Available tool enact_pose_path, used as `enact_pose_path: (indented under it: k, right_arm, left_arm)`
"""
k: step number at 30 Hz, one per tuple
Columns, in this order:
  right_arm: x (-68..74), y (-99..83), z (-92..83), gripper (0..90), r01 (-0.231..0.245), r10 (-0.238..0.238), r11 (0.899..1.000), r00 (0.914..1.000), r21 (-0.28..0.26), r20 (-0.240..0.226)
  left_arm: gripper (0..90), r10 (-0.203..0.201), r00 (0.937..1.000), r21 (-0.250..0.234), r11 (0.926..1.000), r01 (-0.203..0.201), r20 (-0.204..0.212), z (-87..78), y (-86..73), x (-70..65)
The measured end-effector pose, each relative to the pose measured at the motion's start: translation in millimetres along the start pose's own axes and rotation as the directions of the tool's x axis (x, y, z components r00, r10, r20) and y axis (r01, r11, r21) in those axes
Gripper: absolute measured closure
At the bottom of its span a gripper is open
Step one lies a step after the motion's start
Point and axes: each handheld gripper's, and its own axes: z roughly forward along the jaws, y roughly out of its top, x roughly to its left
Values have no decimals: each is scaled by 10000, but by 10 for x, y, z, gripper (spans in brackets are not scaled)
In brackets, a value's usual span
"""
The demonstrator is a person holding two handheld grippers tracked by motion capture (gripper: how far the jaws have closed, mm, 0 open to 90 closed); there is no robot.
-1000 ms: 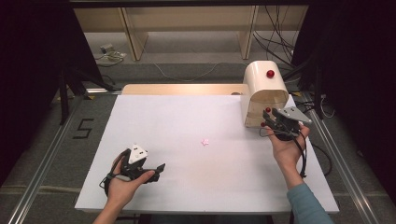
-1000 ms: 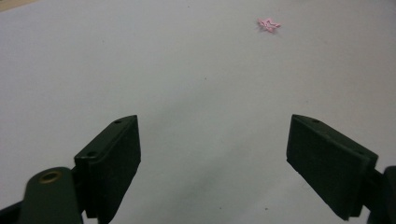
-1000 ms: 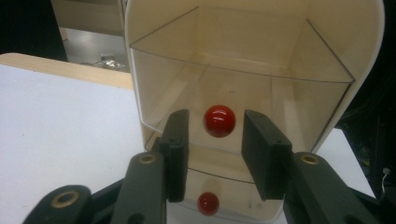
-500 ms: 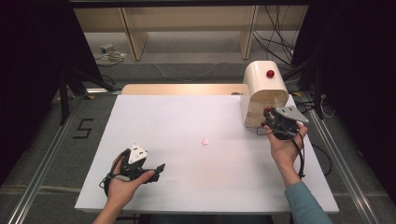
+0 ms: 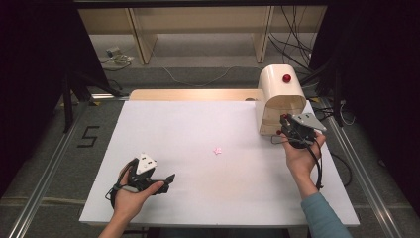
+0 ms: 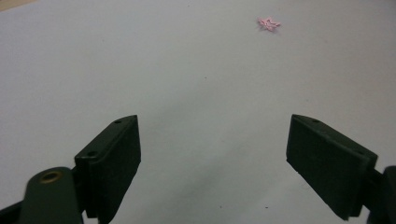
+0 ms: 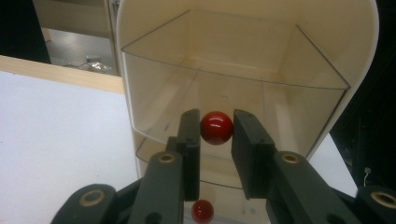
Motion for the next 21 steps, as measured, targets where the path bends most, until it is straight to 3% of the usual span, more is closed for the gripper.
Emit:
enact_pose_path:
  k: [21]
  right_arm:
    - [1, -7, -25, 739, -71, 71, 10000, 10000, -17, -2]
  left_arm:
    - [178, -11, 10000, -5, 10000, 11, -45, -2, -1, -1]
